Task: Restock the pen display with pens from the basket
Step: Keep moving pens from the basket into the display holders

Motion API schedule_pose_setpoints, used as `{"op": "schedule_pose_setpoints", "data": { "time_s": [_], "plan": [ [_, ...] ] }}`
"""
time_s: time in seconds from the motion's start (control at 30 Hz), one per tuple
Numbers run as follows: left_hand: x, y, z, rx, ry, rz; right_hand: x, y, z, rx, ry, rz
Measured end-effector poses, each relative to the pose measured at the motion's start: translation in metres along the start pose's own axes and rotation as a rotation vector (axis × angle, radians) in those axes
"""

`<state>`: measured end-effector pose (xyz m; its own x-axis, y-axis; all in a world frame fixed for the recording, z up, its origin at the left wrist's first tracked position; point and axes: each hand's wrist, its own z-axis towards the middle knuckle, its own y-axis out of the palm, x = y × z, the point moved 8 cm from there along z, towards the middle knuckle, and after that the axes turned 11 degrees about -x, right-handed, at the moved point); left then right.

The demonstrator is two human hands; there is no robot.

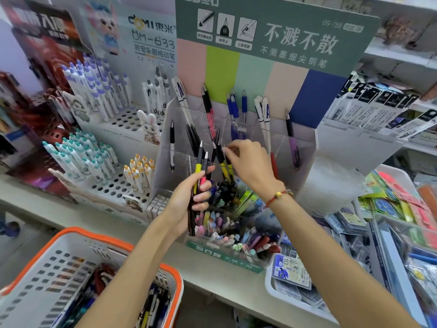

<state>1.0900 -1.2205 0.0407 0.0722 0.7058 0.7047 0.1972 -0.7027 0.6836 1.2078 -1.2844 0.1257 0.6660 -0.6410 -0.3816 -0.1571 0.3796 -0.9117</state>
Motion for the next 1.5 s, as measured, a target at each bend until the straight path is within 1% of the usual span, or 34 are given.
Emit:
{"op": "schedule_pose_setpoints", "data": {
  "time_s": [0.07,0.13,0.17,0.23,0.27,0.3,0.4,0.47,0.5,0.53,0.57,0.6,0.63,0.67,0.7,0.73,0.8,0.87,0.9,0.97,1.0,1.03,1.13,1.2,1.27,1.3,1.33,1.4,1.43,1.5],
  "plan": [
    [-0.001,0.003,-0.005,-0.04,-0.025,0.024,-0.005,0.005,0.007,-0.062,0.054,-0.028],
    [0.001,0.001,-0.008,-0.035,-0.008,0.064,-0.01,0.003,0.013,-0.054,0.082,-0.061],
    [0.002,-0.001,-0.009,-0.03,0.0,0.081,-0.013,-0.001,0.013,-0.022,0.08,-0.059],
    [0.003,-0.001,-0.012,-0.03,0.005,0.109,-0.016,-0.009,0.005,0.067,0.07,0.091],
    [0.003,-0.001,-0.012,-0.037,0.0,0.125,-0.016,-0.009,0.001,0.062,0.075,0.204],
    [0.001,0.0,-0.013,-0.048,-0.014,0.141,-0.018,-0.006,-0.003,0.001,0.079,0.302],
    [-0.006,0.004,-0.013,-0.087,-0.054,0.21,-0.024,0.013,-0.017,-0.281,0.06,0.482],
    [-0.008,0.008,-0.012,-0.113,-0.065,0.248,-0.022,0.015,-0.024,-0.372,0.102,0.674],
    [-0.007,0.009,-0.012,-0.119,-0.065,0.265,-0.019,0.012,-0.025,-0.359,0.134,0.768],
    [-0.007,0.009,-0.012,-0.119,-0.068,0.29,-0.012,0.006,-0.024,-0.278,0.164,0.836],
    [-0.006,0.008,-0.011,-0.109,-0.071,0.325,-0.002,-0.005,-0.022,-0.125,0.192,0.882],
    [-0.005,0.005,-0.01,-0.087,-0.074,0.364,0.011,-0.021,-0.022,0.078,0.203,0.905],
    [-0.003,0.002,-0.009,-0.056,-0.072,0.392,0.02,-0.038,-0.025,0.273,0.186,0.889],
    [-0.001,-0.003,-0.008,-0.018,-0.065,0.395,0.025,-0.05,-0.028,0.405,0.143,0.819],
    [0.0,-0.009,-0.008,0.017,-0.056,0.364,0.023,-0.056,-0.03,0.455,0.087,0.709],
    [0.001,-0.013,-0.008,0.038,-0.046,0.297,0.019,-0.056,-0.029,0.445,0.036,0.575],
    [0.003,-0.015,-0.008,0.033,-0.017,0.113,0.005,-0.045,-0.025,0.348,-0.037,0.308],
    [0.006,-0.013,-0.009,0.008,0.014,-0.024,-0.004,-0.028,-0.017,0.219,-0.067,0.03],
    [0.007,-0.012,-0.009,-0.002,0.027,-0.072,-0.006,-0.019,-0.012,0.128,-0.061,-0.083],
    [0.009,-0.009,-0.01,-0.019,0.037,-0.131,-0.006,0.0,-0.002,-0.071,-0.026,-0.212],
    [0.009,-0.009,-0.011,-0.021,0.032,-0.134,-0.006,0.005,0.002,-0.138,-0.005,-0.243],
    [0.009,-0.009,-0.011,-0.016,0.022,-0.119,-0.008,0.005,0.006,-0.169,0.013,-0.269],
    [0.009,-0.012,-0.014,0.01,0.009,-0.078,-0.015,-0.001,0.016,-0.173,0.051,-0.352],
    [0.009,-0.013,-0.015,0.015,0.009,-0.06,-0.018,-0.008,0.013,-0.114,0.066,-0.318],
    [0.008,-0.011,-0.015,0.014,-0.002,-0.01,-0.017,-0.017,-0.001,-0.005,0.085,-0.112],
    [0.007,-0.009,-0.015,0.011,-0.013,0.023,-0.017,-0.017,-0.01,0.005,0.09,0.031],
    [0.006,-0.007,-0.015,0.006,-0.027,0.059,-0.019,-0.012,-0.018,-0.038,0.09,0.171],
    [0.003,-0.002,-0.012,-0.013,-0.05,0.111,-0.025,0.003,-0.028,-0.163,0.066,0.34],
    [0.002,0.001,-0.011,-0.023,-0.052,0.114,-0.023,0.008,-0.029,-0.191,0.06,0.397],
    [0.003,0.005,-0.008,-0.048,-0.039,0.139,-0.017,0.009,-0.026,-0.187,0.065,0.533]
  ]
}}
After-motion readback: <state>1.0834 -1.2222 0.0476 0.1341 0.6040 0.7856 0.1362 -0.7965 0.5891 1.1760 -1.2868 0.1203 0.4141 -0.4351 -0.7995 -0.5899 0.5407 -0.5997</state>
